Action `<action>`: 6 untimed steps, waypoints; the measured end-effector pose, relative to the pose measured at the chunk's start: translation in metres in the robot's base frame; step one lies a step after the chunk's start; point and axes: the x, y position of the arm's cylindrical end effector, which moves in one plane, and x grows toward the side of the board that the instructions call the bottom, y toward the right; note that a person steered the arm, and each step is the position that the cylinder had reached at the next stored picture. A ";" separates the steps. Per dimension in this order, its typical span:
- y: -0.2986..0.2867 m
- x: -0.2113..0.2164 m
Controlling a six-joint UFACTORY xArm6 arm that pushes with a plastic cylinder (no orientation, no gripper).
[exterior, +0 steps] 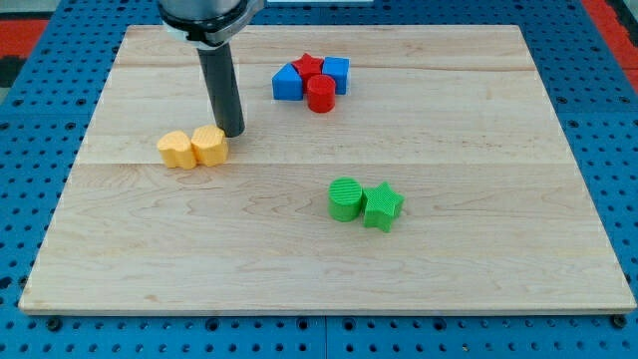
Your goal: Move the red circle to the right side of the red star
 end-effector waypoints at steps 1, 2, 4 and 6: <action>0.077 0.000; 0.117 -0.022; 0.117 -0.094; 0.142 -0.123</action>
